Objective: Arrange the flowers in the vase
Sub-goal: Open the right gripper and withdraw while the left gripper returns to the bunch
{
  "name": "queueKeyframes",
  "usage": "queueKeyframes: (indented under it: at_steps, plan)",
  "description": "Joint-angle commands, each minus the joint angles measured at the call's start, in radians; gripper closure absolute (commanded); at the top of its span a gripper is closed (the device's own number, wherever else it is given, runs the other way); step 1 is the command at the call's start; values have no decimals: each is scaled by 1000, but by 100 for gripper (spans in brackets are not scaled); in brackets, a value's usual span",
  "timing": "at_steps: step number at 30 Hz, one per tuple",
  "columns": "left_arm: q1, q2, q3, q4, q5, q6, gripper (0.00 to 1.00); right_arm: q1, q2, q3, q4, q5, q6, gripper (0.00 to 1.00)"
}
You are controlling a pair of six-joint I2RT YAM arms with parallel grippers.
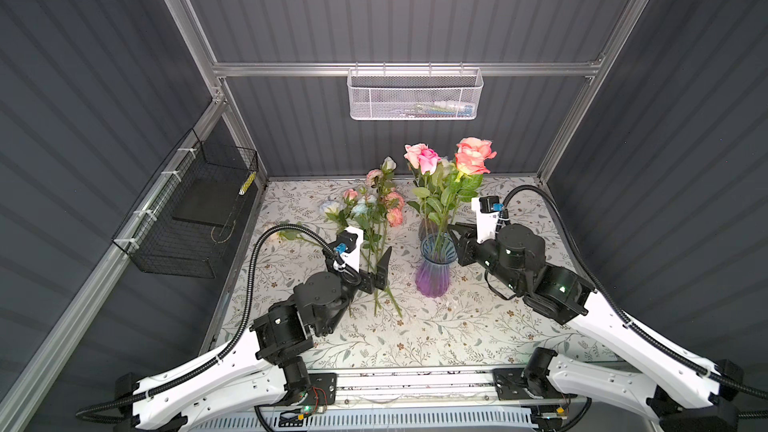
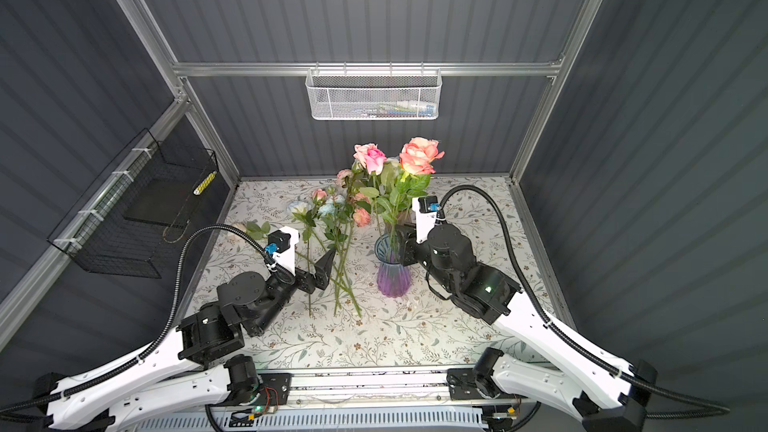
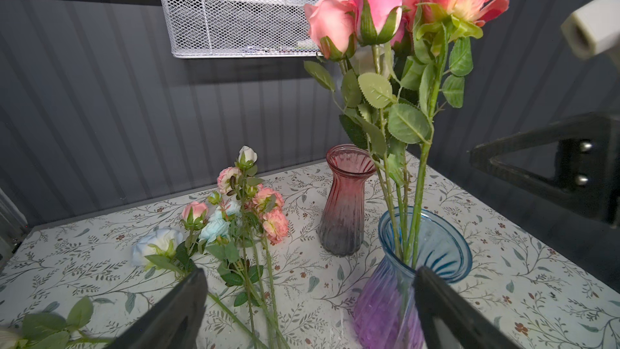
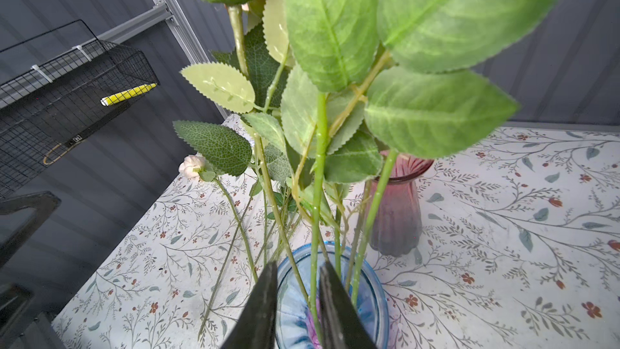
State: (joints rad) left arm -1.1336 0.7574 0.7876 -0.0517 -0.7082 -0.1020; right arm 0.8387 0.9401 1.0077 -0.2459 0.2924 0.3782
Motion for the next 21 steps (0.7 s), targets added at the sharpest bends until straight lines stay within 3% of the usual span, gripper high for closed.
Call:
queueKeyframes:
  at_steps: [1,8,14,17,21]
  plan:
    - [-3,10,-28,8,-72,-18,1,5,-50,-9,-28,3,21,73]
    - [-2,66,-14,-31,-146,-59,3,5,-126,-30,-64,25,20,71]
    - [11,85,9,-80,-208,-95,11,5,-171,-36,-95,39,17,68]
    - [142,141,66,-226,-98,-198,20,5,-204,-63,-93,61,18,67]
    - [440,274,104,-353,199,-331,41,2,-232,-104,-90,83,21,66]
